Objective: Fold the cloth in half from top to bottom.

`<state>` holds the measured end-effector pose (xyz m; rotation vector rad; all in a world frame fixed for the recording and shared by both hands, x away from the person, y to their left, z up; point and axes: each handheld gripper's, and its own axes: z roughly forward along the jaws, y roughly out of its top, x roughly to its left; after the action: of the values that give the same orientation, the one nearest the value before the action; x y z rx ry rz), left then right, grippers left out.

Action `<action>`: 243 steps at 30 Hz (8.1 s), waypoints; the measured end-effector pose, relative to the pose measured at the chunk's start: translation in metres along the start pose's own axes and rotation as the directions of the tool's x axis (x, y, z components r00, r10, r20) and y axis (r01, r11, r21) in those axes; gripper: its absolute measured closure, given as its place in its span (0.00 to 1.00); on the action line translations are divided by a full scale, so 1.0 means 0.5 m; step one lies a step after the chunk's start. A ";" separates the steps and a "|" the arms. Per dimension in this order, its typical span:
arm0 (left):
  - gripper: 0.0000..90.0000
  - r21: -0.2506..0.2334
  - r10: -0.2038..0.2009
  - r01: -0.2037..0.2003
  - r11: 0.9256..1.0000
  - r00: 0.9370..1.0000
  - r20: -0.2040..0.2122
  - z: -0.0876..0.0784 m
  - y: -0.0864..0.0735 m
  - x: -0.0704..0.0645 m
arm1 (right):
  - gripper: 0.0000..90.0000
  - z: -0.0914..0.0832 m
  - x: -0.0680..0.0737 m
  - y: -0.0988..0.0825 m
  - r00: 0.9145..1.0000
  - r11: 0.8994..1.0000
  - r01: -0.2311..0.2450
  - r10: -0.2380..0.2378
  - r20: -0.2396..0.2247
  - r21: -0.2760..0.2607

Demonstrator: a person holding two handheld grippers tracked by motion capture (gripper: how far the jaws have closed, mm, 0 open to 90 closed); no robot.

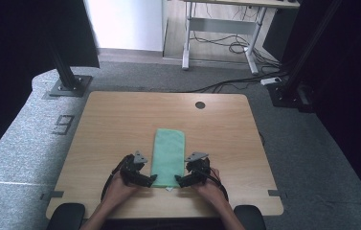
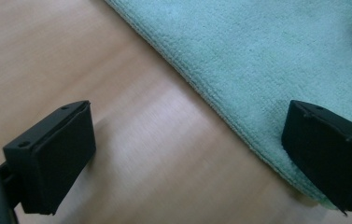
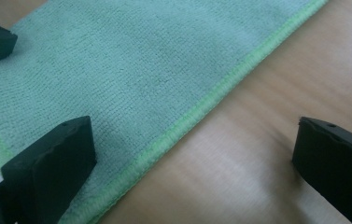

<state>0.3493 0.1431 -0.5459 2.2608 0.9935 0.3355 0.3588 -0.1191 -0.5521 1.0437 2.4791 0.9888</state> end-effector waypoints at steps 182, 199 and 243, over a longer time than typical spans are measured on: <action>0.07 -0.102 -0.008 0.019 0.995 0.994 0.106 -0.057 0.065 0.076 | 0.91 -0.072 0.055 -0.031 0.971 0.993 0.115 -0.114 -0.209 -0.008; 0.07 -0.041 0.046 -0.042 0.998 0.995 0.088 0.015 0.112 0.044 | 0.89 -0.074 0.058 -0.033 0.974 0.995 0.097 -0.098 -0.205 -0.014; 0.06 0.001 0.047 -0.047 0.999 0.996 0.081 -0.056 -0.040 -0.041 | 0.26 -0.073 0.065 -0.043 0.996 0.998 0.060 -0.058 -0.067 0.019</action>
<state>0.3110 0.1509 -0.5368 2.2845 0.9012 0.2609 0.3070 -0.1248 -0.5400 0.9530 2.5633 0.9967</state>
